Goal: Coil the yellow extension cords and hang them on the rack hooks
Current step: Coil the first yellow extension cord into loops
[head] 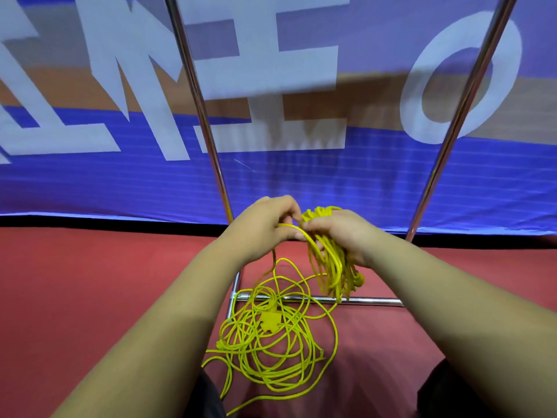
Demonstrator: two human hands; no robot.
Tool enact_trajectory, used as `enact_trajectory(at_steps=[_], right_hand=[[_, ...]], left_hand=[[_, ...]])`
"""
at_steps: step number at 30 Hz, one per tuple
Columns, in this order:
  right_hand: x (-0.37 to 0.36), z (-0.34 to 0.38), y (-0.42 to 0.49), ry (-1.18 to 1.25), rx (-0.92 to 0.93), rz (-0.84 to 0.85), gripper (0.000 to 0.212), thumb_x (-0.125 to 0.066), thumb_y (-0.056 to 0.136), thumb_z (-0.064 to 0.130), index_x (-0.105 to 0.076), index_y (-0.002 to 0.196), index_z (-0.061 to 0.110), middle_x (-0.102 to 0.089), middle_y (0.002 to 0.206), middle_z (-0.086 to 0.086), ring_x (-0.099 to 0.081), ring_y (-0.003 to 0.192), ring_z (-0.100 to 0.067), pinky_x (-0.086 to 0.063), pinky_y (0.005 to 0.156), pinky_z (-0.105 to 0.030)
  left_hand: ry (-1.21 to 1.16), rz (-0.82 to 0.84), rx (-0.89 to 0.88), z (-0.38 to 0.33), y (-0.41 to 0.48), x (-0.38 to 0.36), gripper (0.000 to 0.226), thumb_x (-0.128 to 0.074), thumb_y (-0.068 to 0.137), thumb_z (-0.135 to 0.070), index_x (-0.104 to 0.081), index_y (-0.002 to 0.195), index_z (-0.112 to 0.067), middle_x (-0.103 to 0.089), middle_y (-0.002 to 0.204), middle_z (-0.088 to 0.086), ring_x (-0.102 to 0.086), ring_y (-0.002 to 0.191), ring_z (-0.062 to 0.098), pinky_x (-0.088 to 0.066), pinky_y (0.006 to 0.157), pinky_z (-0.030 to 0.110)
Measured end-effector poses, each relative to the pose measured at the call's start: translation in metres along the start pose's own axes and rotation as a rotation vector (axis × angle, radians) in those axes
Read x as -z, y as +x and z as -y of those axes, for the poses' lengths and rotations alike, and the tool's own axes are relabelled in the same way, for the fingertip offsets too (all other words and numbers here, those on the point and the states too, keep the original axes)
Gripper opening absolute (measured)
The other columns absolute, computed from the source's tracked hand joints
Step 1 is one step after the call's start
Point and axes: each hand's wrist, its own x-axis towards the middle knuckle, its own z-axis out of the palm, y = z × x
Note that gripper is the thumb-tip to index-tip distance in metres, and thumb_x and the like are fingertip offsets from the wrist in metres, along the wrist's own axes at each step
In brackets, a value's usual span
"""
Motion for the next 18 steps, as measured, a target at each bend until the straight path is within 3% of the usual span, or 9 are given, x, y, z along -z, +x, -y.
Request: enact_trajectory(at_steps=[3,6,8,11,14,18], right_hand=[[-0.006,0.001,-0.014,0.022,-0.008,0.157,0.026,-0.076,0.094,0.031,-0.079,0.091,0.005,-0.063,0.073,-0.015,-0.051,0.053,-0.022,-0.045,0.053,-0.031],[-0.010,0.006,-0.023,0.070,-0.010,0.218,0.012,-0.079,0.092,0.020,-0.081,0.087,0.009,-0.071,0.080,-0.009,-0.052,0.064,-0.019,-0.044,0.063,-0.032],[-0.012,0.011,-0.027,0.104,0.014,0.229,0.010,-0.077,0.093,0.012,-0.080,0.083,0.010,-0.072,0.079,-0.009,-0.052,0.068,-0.021,-0.043,0.067,-0.034],[-0.011,0.024,-0.033,0.135,0.067,0.231,0.016,-0.073,0.095,0.008,-0.078,0.079,0.010,-0.072,0.079,-0.008,-0.056,0.070,-0.022,-0.047,0.071,-0.035],[-0.007,0.036,-0.038,0.149,0.092,0.210,0.016,-0.069,0.097,0.005,-0.072,0.081,0.005,-0.071,0.076,-0.009,-0.063,0.061,-0.017,-0.055,0.059,-0.028],[-0.001,0.036,-0.038,0.153,0.052,0.165,0.015,-0.070,0.096,0.011,-0.073,0.081,0.009,-0.068,0.077,-0.006,-0.057,0.060,-0.016,-0.051,0.054,-0.027]], left_hand=[[-0.129,-0.045,0.187,0.014,-0.006,-0.004,0.037,-0.088,0.075,-0.048,-0.061,0.089,-0.026,-0.063,0.077,-0.007,-0.052,0.068,0.005,-0.041,0.062,0.021],[-0.201,-0.036,0.288,0.030,-0.010,-0.006,0.040,-0.086,0.076,-0.051,-0.062,0.083,-0.021,-0.052,0.068,-0.007,-0.043,0.062,0.008,-0.037,0.059,0.023],[-0.392,0.023,0.297,0.035,-0.012,-0.002,0.039,-0.084,0.081,-0.049,-0.064,0.087,-0.016,-0.053,0.069,-0.005,-0.043,0.063,0.010,-0.038,0.060,0.026],[-0.629,0.169,0.308,0.042,-0.017,0.004,0.031,-0.077,0.092,-0.033,-0.064,0.098,-0.006,-0.067,0.084,0.009,-0.057,0.078,0.011,-0.044,0.072,0.022],[-0.710,0.321,0.331,0.052,-0.019,0.005,0.019,-0.070,0.099,-0.018,-0.062,0.111,-0.006,-0.070,0.099,0.011,-0.061,0.098,0.018,-0.045,0.089,0.030],[-0.718,0.400,0.341,0.051,-0.016,-0.005,0.013,-0.057,0.107,-0.022,-0.058,0.114,-0.011,-0.073,0.112,0.005,-0.061,0.086,0.003,-0.042,0.083,0.028]])
